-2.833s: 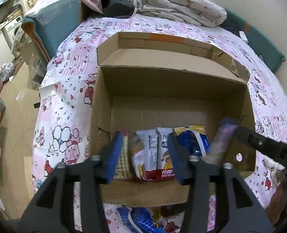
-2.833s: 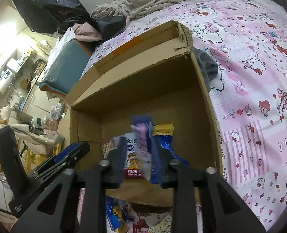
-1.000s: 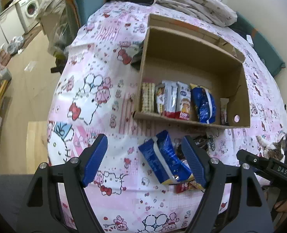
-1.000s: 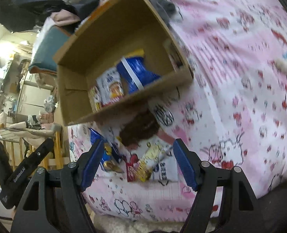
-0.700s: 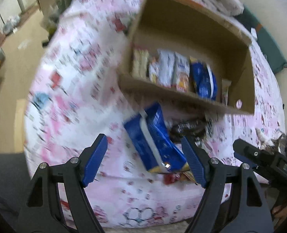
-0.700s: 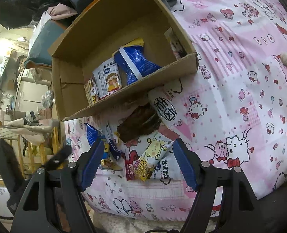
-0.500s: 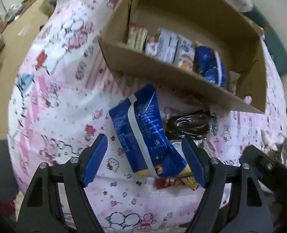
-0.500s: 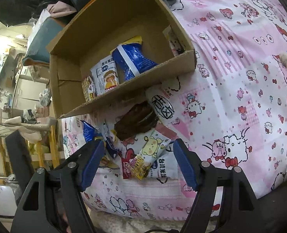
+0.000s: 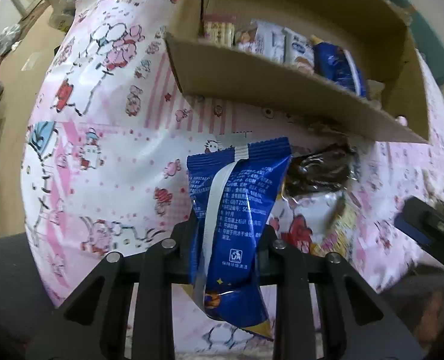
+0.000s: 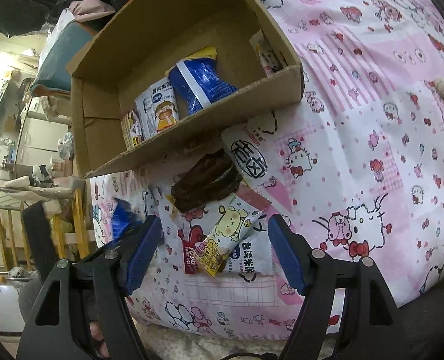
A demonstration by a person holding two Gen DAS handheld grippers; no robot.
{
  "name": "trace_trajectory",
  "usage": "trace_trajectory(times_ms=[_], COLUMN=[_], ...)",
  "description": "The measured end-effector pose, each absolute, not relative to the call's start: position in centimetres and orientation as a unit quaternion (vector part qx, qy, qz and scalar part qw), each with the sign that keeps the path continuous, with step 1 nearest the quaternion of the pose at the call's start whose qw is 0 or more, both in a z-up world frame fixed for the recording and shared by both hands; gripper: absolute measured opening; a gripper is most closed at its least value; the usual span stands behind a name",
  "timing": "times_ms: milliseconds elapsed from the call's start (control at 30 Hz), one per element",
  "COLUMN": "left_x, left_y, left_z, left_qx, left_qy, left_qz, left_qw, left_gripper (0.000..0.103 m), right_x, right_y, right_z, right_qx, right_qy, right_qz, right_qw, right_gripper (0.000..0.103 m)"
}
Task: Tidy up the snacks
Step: 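Grasp blue chip bag with left tool while right tool grasps yellow cartoon packet, then carry both snacks into the box and open both tools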
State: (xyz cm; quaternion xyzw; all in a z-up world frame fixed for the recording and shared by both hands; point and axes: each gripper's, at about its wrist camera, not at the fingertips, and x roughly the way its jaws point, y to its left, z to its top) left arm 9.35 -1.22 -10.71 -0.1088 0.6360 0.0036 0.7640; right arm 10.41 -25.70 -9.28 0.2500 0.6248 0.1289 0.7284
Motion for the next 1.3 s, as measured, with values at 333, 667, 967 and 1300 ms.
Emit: trace_trajectory(times_ms=[333, 667, 967, 1300], left_x=[7.7, 7.9, 8.0, 7.4], left_y=[1.8, 2.8, 2.5, 3.4], left_z=[-6.3, -6.6, -6.8, -3.8], left_qx=[-0.094, -0.127, -0.126, -0.140], left_qy=[0.603, 0.589, 0.586, 0.537], left_qz=[-0.018, -0.020, -0.020, -0.016], left_qw=[0.792, 0.798, 0.801, 0.832], left_gripper=[0.022, 0.022, 0.023, 0.023], right_x=[11.1, 11.4, 10.0, 9.7], right_y=[-22.7, -21.2, -23.1, -23.8], right_z=[-12.7, -14.8, -11.4, -4.2], right_qx=[0.208, 0.145, 0.214, 0.254], right_qy=[0.676, 0.688, 0.659, 0.571], right_qz=[0.140, 0.108, 0.152, 0.223], right_qw=[0.693, 0.703, 0.704, 0.748], right_gripper=[0.052, 0.030, 0.012, 0.012])
